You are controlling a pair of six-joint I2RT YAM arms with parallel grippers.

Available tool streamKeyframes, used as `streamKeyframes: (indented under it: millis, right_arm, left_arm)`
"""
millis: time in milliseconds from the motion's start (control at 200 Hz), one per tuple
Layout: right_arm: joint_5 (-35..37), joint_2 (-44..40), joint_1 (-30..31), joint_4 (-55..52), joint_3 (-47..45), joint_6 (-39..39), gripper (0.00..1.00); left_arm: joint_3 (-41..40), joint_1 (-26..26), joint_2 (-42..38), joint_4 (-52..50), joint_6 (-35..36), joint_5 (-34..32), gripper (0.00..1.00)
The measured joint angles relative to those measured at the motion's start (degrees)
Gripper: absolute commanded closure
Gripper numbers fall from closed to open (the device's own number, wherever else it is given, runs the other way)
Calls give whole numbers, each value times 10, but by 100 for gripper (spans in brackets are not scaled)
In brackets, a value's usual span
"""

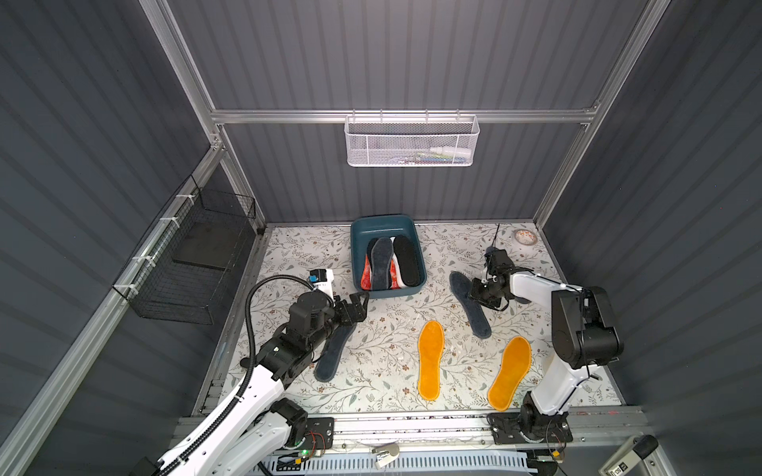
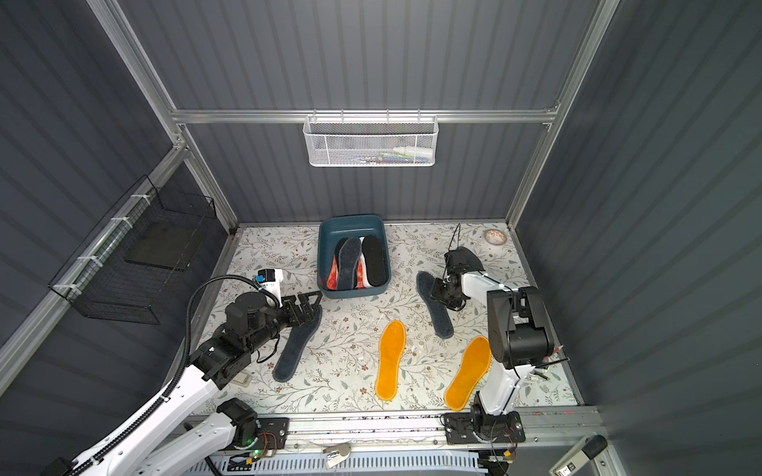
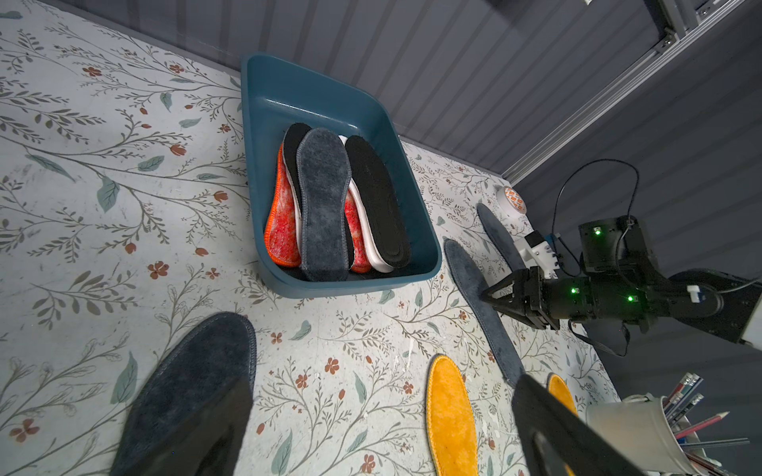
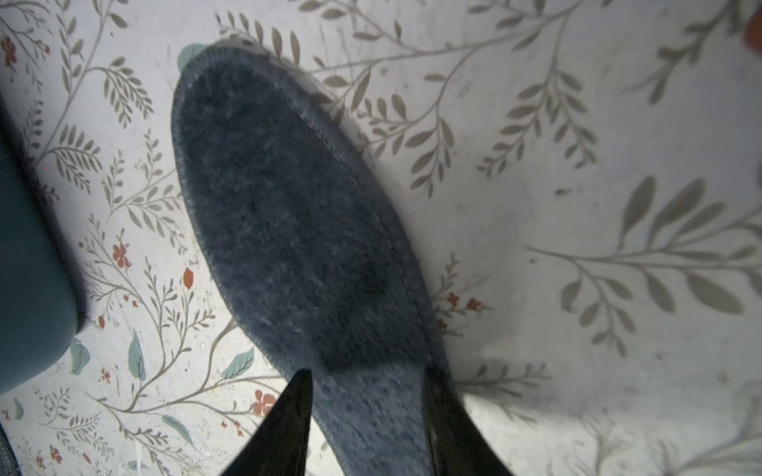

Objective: Put the insoles into the storage box
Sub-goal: Adjust the insole at the center of the board, then pick up the insole from the center of the board.

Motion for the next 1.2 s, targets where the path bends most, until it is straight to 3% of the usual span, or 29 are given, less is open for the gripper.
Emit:
streamKeyframes:
  millis: [320, 540, 1201]
  right_arm:
    - [14, -10, 35, -25, 0, 13, 54]
    - [52, -40, 20, -33, -4, 24, 48]
    - [62, 15, 33, -71, 32, 41, 48]
  left_arm:
    - [-34, 0, -26, 3, 0, 0, 0]
    - [-35, 0, -26, 4, 4, 0, 0]
    - [-43, 0, -29, 12, 18, 0, 0]
